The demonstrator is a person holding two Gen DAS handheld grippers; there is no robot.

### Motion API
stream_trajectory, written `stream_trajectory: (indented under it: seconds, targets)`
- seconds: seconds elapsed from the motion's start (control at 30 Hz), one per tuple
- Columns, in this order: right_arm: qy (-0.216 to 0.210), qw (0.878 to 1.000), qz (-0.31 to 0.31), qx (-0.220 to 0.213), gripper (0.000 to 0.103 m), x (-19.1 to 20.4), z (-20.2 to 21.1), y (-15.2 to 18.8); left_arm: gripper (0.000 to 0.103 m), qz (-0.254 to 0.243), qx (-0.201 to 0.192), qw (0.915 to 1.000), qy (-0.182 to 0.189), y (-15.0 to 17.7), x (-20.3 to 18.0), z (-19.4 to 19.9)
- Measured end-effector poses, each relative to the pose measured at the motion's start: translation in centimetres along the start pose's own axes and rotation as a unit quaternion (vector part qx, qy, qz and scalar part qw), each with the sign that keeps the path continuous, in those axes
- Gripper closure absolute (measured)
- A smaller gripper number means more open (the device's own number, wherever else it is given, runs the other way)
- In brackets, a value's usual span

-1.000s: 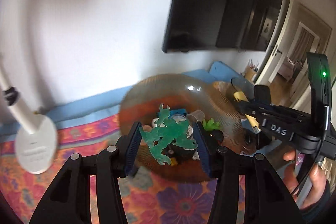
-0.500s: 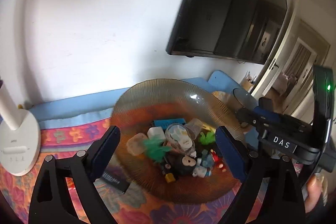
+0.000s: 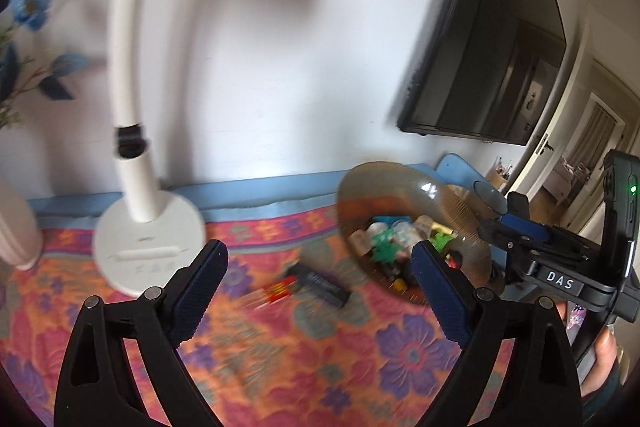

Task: Organize rigid objects
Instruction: 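Withdraw both tools from the bowl toward the red and black lighters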

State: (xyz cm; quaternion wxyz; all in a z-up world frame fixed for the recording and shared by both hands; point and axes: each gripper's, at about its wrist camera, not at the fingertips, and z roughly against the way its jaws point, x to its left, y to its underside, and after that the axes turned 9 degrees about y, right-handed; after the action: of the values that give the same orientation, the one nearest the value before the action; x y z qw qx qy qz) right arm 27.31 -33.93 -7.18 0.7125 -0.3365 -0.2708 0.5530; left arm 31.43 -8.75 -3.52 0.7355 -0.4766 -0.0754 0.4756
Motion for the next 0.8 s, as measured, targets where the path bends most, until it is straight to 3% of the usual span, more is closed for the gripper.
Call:
stream_trajectory:
  seconds: [0.1,0.17,0.37,0.57,0.8]
  targets:
    - [-0.022,1.000,0.011,-0.001,0.046,2.7,0.8,0.4,0.007,0.004,0.004,1.0000,-0.004,1.1,1.4,1.5]
    - [-0.027,0.999,0.021,-0.004,0.046,4.6,1.2,0.8,0.001,0.009,0.011,0.9998,0.015,2.1,2.8,2.2]
    - [-0.050,0.998,0.042,0.021,0.046,9.7,-0.7,3.7,0.001,0.008,0.037,0.9992,0.008,4.6,6.1,2.2]
    - [-0.044,0.998,0.021,0.047,0.046,11.4,-4.2,7.5,0.001,-0.019,0.090,0.9956,0.018,6.5,7.4,-1.4]
    - [0.005,0.998,-0.011,0.065,0.046,10.1,-8.3,9.6,0.001,-0.121,0.122,0.9852,-0.006,6.7,5.3,-7.7]
